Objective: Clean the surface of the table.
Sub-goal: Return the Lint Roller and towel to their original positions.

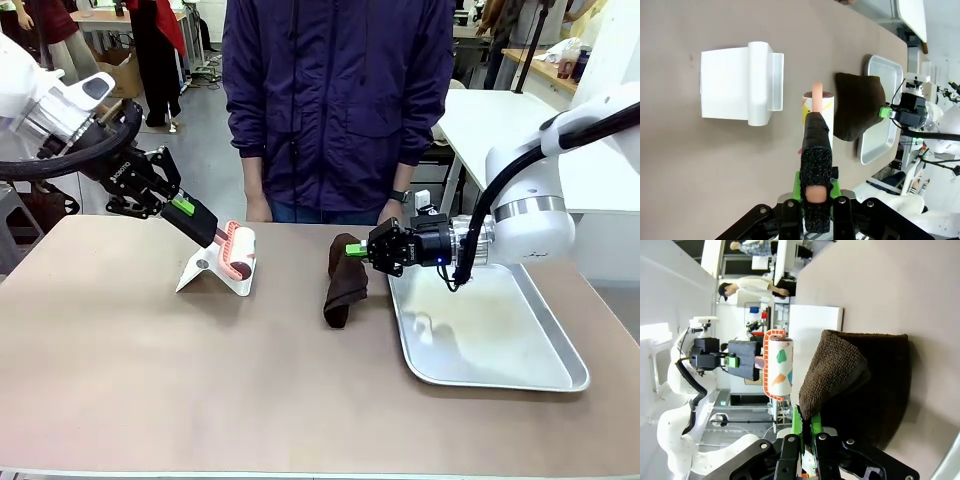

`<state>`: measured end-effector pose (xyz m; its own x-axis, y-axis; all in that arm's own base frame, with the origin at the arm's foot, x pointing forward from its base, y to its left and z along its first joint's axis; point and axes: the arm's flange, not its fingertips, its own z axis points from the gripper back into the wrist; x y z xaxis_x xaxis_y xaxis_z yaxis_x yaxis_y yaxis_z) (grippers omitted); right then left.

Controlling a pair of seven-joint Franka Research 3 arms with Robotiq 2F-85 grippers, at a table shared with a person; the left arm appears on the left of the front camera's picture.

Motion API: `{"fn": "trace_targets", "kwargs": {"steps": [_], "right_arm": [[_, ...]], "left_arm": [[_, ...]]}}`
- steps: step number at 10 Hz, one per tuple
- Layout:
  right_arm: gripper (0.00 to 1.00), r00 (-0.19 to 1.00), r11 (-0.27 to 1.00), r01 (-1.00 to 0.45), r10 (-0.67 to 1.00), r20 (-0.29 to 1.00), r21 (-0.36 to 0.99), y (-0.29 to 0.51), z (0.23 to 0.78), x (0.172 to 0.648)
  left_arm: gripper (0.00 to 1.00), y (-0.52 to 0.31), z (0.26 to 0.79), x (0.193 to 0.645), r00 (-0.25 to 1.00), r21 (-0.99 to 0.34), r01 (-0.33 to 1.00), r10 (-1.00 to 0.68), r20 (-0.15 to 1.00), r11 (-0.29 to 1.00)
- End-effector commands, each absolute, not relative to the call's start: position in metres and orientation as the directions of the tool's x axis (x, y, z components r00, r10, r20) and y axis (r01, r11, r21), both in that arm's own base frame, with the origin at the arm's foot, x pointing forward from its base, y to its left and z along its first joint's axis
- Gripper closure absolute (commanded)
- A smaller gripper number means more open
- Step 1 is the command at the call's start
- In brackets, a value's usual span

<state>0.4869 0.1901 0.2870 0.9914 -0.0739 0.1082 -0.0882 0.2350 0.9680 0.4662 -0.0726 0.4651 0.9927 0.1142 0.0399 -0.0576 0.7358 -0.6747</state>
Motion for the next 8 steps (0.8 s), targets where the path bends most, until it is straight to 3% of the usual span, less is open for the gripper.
{"fn": "trace_targets", "kwargs": {"steps": [1,4,8], "right_arm": [[0.93,0.986,0.388,-0.081,-0.104,0.131,0.918,0.211,0.291,0.493],[0.93,0.981,0.420,-0.073,-0.135,0.142,0.905,0.227,0.285,0.498],[0.93,0.987,0.562,-0.084,-0.066,0.146,0.823,0.239,0.286,0.495]], "left_arm": [[0.78,-0.076,0.465,0.467,0.993,-0.626,-0.068,0.115,0.035,0.777],[0.78,-0.083,0.464,0.480,0.997,-0.597,-0.045,0.072,0.021,0.801],[0.78,-0.090,0.462,0.506,0.997,-0.566,-0.057,0.080,0.016,0.822]]}}
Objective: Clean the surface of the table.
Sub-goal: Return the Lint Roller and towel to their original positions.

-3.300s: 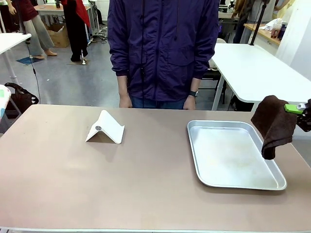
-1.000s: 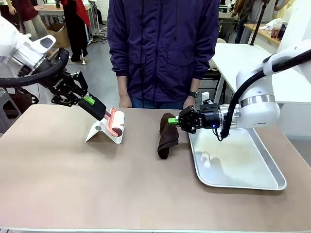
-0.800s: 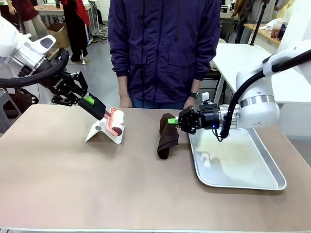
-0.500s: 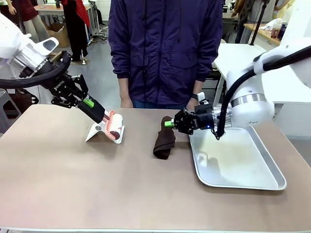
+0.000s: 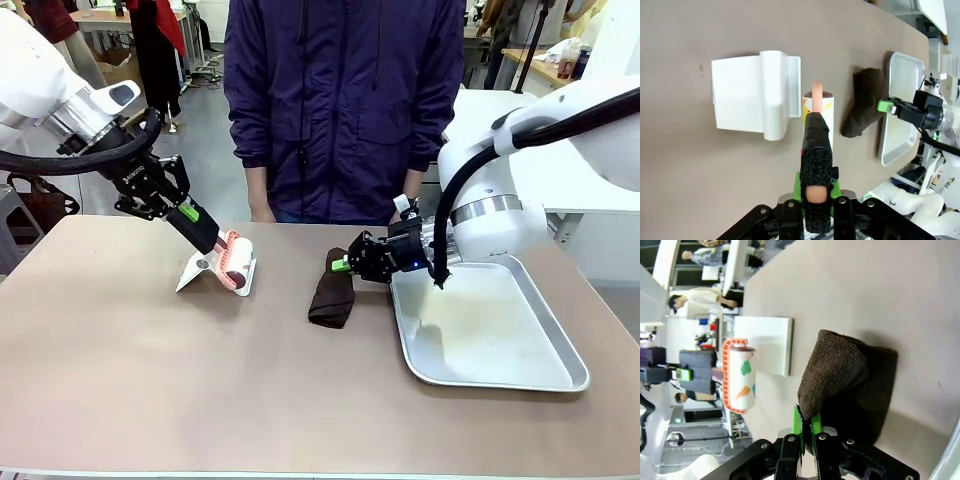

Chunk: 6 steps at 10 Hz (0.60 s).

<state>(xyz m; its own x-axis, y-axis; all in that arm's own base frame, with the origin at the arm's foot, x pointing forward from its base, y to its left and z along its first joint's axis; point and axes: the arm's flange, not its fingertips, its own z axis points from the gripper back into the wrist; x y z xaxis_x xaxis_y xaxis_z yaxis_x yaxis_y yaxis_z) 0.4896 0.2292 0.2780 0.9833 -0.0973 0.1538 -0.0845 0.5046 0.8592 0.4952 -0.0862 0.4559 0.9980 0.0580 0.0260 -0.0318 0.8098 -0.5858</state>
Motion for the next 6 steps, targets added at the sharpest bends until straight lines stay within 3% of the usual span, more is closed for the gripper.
{"fn": "trace_targets", "kwargs": {"steps": [1,6], "right_arm": [[0.93,0.990,0.590,-0.095,-0.027,0.138,0.801,0.242,0.287,0.493],[0.93,0.991,0.586,-0.112,0.006,0.134,0.803,0.242,0.283,0.494]], "left_arm": [[0.78,-0.094,0.461,0.513,0.996,-0.541,-0.058,0.086,0.026,0.839],[0.78,-0.109,0.447,0.539,0.995,-0.480,-0.063,0.095,0.042,0.875]]}}
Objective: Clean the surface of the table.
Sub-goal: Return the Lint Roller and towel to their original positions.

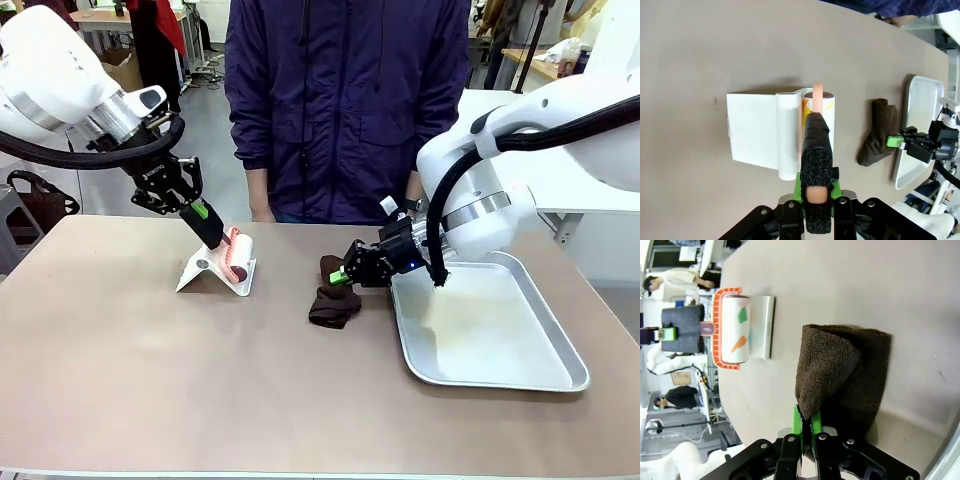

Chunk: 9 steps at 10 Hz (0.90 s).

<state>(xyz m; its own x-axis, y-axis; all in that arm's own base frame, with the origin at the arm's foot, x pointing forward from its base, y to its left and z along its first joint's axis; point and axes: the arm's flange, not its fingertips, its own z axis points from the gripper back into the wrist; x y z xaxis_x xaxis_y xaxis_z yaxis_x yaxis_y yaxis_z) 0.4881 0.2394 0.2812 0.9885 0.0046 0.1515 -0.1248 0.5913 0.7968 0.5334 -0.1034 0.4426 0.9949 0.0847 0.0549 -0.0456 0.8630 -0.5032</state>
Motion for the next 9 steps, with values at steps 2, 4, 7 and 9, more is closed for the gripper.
{"fn": "trace_targets", "kwargs": {"steps": [2,4,7,9], "right_arm": [[0.93,0.992,0.570,-0.112,0.019,0.124,0.814,0.241,0.280,0.494],[0.93,0.992,0.565,-0.114,0.019,0.126,0.817,0.241,0.279,0.493],[0.93,0.991,0.563,-0.121,0.020,0.133,0.818,0.240,0.277,0.491],[0.68,0.992,0.567,-0.115,0.023,0.124,0.816,0.239,0.275,0.491]], "left_arm": [[0.78,-0.112,0.440,0.542,0.995,-0.465,-0.070,0.094,0.029,0.883],[0.78,-0.115,0.428,0.545,0.995,-0.457,-0.086,0.095,-0.003,0.885],[0.78,-0.118,0.421,0.547,0.995,-0.450,-0.097,0.102,-0.013,0.888],[0.32,-0.118,0.422,0.547,0.994,-0.452,-0.103,0.108,-0.015,0.886]]}}
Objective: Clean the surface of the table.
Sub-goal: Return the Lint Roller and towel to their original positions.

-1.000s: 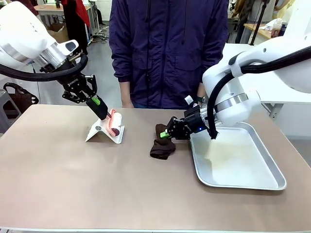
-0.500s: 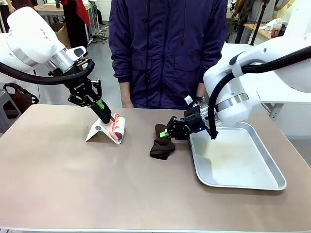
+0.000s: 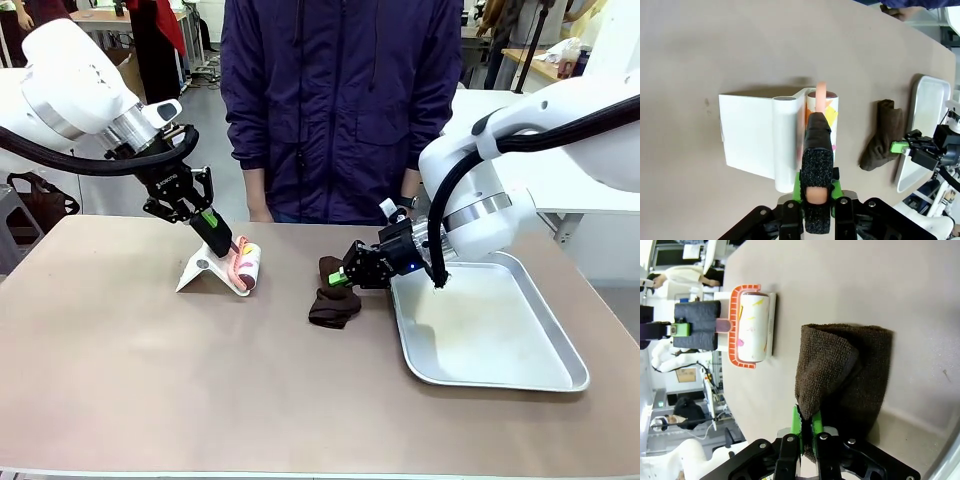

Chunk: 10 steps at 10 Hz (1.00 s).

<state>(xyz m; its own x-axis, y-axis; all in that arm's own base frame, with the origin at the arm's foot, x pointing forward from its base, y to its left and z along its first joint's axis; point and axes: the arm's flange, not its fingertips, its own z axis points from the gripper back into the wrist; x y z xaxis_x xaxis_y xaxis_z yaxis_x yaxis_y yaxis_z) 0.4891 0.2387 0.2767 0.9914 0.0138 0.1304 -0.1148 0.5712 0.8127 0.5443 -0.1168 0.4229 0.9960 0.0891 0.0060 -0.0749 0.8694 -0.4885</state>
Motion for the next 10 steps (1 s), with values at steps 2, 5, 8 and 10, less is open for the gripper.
{"fn": "trace_targets", "kwargs": {"steps": [2,5,8,10], "right_arm": [[0.11,0.994,0.566,-0.103,0.032,0.103,0.818,0.239,0.275,0.492],[0.00,0.994,0.567,-0.107,0.047,0.098,0.817,0.239,0.275,0.492],[0.00,0.994,0.577,-0.112,0.062,0.093,0.809,0.241,0.276,0.491],[0.00,0.992,0.596,-0.123,0.060,0.108,0.794,0.240,0.284,0.486]], "left_arm": [[0.00,-0.117,0.424,0.544,0.993,-0.446,-0.111,0.119,-0.010,0.888],[0.00,-0.110,0.431,0.538,0.991,-0.452,-0.115,0.134,0.011,0.884],[0.00,-0.103,0.440,0.526,0.991,-0.472,-0.099,0.127,0.028,0.876],[0.00,-0.090,0.452,0.505,0.993,-0.512,-0.066,0.106,0.050,0.856]]}}
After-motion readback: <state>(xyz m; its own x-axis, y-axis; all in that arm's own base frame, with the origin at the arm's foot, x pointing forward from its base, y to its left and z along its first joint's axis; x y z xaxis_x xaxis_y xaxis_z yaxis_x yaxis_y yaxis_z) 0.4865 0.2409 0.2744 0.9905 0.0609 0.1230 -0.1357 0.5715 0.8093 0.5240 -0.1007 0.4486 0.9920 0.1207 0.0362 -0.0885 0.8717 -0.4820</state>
